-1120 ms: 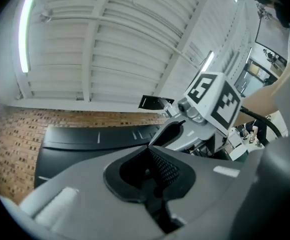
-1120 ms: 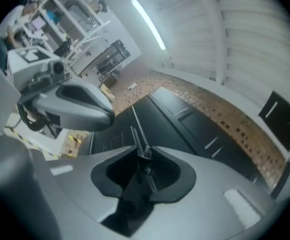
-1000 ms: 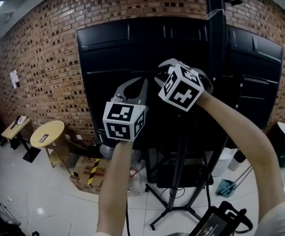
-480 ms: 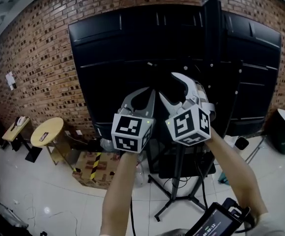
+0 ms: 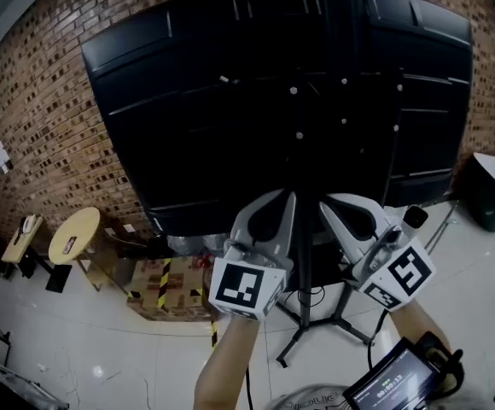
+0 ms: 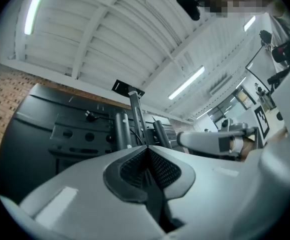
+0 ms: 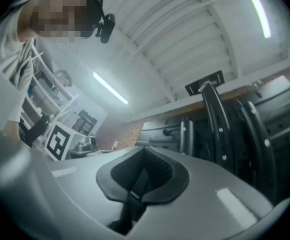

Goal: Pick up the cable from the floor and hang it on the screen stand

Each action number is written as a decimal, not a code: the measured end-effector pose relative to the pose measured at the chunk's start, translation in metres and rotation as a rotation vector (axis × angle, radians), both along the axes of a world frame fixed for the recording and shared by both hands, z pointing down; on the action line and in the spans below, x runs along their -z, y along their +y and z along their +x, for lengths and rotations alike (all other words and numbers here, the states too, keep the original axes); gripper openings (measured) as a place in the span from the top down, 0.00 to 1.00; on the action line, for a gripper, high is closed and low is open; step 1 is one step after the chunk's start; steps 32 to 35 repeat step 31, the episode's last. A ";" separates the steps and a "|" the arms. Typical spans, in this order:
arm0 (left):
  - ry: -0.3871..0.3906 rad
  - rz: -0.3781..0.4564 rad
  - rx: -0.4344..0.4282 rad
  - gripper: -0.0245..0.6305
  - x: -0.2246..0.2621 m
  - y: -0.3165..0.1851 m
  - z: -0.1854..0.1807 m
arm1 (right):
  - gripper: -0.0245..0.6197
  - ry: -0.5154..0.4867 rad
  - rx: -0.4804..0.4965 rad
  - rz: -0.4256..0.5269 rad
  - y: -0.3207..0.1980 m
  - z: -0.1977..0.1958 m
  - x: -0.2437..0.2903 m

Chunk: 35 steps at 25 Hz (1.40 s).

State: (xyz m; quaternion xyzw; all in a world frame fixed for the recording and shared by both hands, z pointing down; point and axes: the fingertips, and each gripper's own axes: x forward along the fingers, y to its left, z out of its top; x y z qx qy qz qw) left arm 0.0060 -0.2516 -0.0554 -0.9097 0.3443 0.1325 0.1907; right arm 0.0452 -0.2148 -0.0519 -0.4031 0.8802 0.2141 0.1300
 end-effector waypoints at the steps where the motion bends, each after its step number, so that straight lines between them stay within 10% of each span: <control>1: 0.015 -0.020 -0.011 0.93 -0.010 0.011 0.002 | 0.96 -0.009 -0.002 -0.045 0.007 0.003 -0.018; 10: 0.014 -0.394 0.030 0.93 -0.183 0.033 0.031 | 0.96 -0.111 -0.095 -0.519 0.010 0.040 -0.197; 35: -0.043 -0.443 0.088 0.93 -0.208 0.040 0.010 | 0.96 -0.076 -0.027 -0.525 0.023 0.000 -0.212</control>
